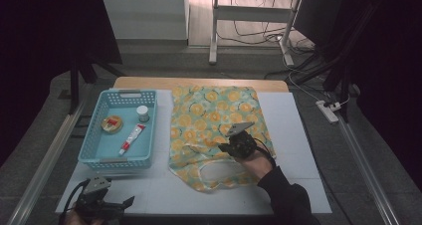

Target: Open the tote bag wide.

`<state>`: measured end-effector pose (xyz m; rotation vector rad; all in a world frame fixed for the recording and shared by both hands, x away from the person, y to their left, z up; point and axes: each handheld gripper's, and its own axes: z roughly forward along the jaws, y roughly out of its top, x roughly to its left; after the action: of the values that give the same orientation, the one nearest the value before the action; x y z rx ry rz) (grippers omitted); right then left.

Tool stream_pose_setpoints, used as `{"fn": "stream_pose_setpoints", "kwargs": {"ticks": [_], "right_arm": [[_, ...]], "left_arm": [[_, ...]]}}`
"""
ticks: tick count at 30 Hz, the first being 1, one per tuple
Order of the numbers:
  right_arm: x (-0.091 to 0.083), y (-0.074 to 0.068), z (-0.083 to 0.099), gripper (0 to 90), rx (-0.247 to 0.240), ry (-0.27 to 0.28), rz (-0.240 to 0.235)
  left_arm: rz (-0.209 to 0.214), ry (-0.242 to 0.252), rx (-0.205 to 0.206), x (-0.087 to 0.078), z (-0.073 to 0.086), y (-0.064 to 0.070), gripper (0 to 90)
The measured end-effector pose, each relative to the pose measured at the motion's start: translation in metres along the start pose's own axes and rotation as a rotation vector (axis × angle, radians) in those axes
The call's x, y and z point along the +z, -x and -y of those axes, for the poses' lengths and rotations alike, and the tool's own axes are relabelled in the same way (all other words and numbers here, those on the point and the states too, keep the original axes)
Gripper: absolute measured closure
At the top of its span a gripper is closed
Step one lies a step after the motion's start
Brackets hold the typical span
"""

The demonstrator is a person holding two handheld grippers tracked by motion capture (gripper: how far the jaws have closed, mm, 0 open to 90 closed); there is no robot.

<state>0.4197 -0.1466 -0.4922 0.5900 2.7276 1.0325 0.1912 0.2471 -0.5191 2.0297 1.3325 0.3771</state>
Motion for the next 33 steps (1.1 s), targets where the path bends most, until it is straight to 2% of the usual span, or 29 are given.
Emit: {"fn": "stream_pose_setpoints", "kwargs": {"ticks": [5, 9, 14, 15, 17, 18, 19, 20, 21, 23, 24, 27, 33], "right_arm": [[0.011, 0.007, 0.005, 88.5, 0.018, -0.034, -0.008], [0.015, 0.014, 0.011, 85.6, 0.049, -0.032, -0.048], [0.018, 0.015, 0.014, 67.9, 0.073, -0.029, -0.093], [0.021, 0.013, 0.014, 60.2, 0.068, -0.027, -0.102], [0.022, 0.011, 0.013, 57.0, 0.067, -0.028, -0.114], [0.025, 0.008, 0.013, 49.8, 0.053, -0.031, -0.123], [0.026, 0.006, 0.012, 46.1, 0.046, -0.031, -0.132], [0.026, 0.006, 0.012, 46.1, 0.046, -0.031, -0.132], [0.028, 0.002, 0.010, 41.9, 0.026, -0.026, -0.145], [0.029, 0.000, 0.009, 41.0, 0.017, -0.024, -0.150], [0.031, -0.005, 0.007, 40.3, -0.009, -0.028, -0.163], [0.034, -0.010, 0.005, 42.7, -0.030, -0.034, -0.158], [0.044, -0.019, -0.005, 57.0, -0.103, -0.058, -0.155]], "left_arm": [[0.001, 0.000, 0.000, 0.000, 0.000, 0.000, 0.0], [0.000, -0.001, 0.001, 0.000, 0.000, 0.000, 0.1], [-0.001, -0.002, 0.000, 0.000, 0.000, 0.000, 0.1], [-0.001, -0.003, 0.000, 0.000, 0.000, 0.000, 0.1], [-0.001, -0.003, -0.001, 0.000, 0.000, 0.000, 0.1], [-0.001, -0.003, 0.000, 0.000, 0.000, 0.000, 0.1], [-0.001, -0.003, 0.000, 0.000, 0.000, 0.000, 0.1], [0.000, -0.004, -0.001, 0.000, 0.000, 0.000, 0.1], [-0.001, -0.003, -0.001, 0.000, 0.000, 0.000, 0.1], [0.000, -0.003, -0.002, 0.000, 0.000, 0.000, 0.1], [-0.001, -0.003, -0.001, 0.000, 0.000, 0.000, 0.1], [0.000, -0.004, -0.001, 0.000, 0.000, 0.000, 0.1], [0.000, -0.003, -0.002, 0.000, 0.000, 0.000, 0.1]]}}
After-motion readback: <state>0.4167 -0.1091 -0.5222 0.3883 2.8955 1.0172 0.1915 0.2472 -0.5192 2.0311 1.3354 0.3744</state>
